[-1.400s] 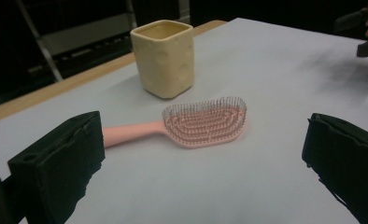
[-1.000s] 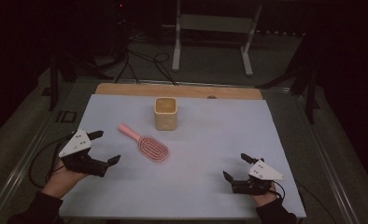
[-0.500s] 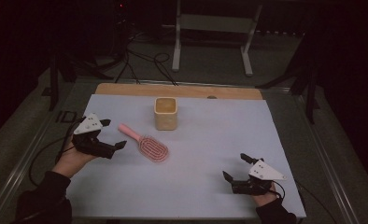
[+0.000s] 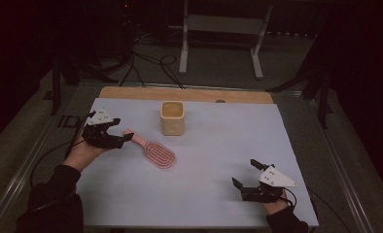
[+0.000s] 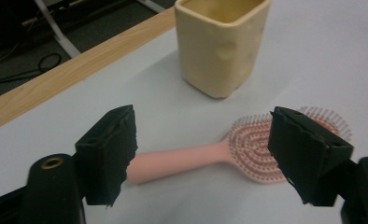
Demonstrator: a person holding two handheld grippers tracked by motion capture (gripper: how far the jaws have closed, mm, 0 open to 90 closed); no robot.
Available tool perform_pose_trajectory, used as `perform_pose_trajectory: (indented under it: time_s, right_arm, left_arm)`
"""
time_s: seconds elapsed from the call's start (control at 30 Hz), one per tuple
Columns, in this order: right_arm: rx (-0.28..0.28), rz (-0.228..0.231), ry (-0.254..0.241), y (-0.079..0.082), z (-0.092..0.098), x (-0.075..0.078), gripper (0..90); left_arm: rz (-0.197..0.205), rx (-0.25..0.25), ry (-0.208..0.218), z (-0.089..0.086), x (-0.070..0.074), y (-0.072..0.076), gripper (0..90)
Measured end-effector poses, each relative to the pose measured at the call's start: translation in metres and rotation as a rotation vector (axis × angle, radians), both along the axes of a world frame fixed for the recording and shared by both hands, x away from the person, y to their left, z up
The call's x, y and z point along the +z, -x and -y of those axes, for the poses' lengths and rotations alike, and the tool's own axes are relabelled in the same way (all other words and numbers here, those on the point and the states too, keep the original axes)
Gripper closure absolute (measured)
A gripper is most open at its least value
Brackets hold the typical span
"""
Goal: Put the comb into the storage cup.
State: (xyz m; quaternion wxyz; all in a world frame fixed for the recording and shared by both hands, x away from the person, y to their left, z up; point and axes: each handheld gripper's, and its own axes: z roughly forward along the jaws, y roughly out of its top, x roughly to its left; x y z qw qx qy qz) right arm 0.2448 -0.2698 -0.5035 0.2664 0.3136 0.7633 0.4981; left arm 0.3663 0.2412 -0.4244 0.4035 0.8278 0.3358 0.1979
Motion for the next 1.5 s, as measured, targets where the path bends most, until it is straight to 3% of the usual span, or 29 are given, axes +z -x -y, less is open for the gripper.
perform_pose_trajectory:
  time_s: [0.17, 0.47, 0.53, 0.87, 1.0, 1.07, 1.27, 1.5]
  right_arm:
    - [-0.001, 0.004, 0.004, 0.0, 0.0, 0.0, 8.6]
    - [0.001, -0.001, 0.007, -0.001, -0.001, -0.001, 8.6]
    - [0.001, -0.001, 0.006, -0.001, -0.001, -0.001, 8.6]
    - [0.005, -0.005, 0.001, -0.002, -0.001, -0.002, 8.6]
    - [0.007, -0.01, 0.003, -0.002, -0.001, -0.003, 8.6]
    - [0.012, -0.018, 0.002, -0.003, -0.002, -0.003, 8.6]
    - [0.012, -0.015, 0.0, -0.003, -0.001, -0.003, 8.6]
    - [0.016, -0.016, -0.004, -0.003, -0.001, -0.004, 8.6]
  left_arm:
    - [-0.031, 0.028, -0.003, -0.001, -0.008, -0.012, 36.1]
    - [-0.078, 0.088, -0.046, -0.002, -0.031, -0.035, 52.1]
    - [-0.08, 0.088, -0.046, -0.002, -0.033, -0.037, 59.3]
    - [-0.107, 0.097, -0.091, 0.007, -0.051, -0.055, 73.5]
    - [-0.1, 0.099, -0.092, 0.009, -0.052, -0.061, 81.1]
    - [-0.092, 0.095, -0.09, 0.01, -0.054, -0.064, 89.2]
    - [-0.132, 0.088, -0.122, 0.014, -0.067, -0.075, 89.8]
    - [-0.132, 0.095, -0.152, 0.013, -0.073, -0.08, 90.0]
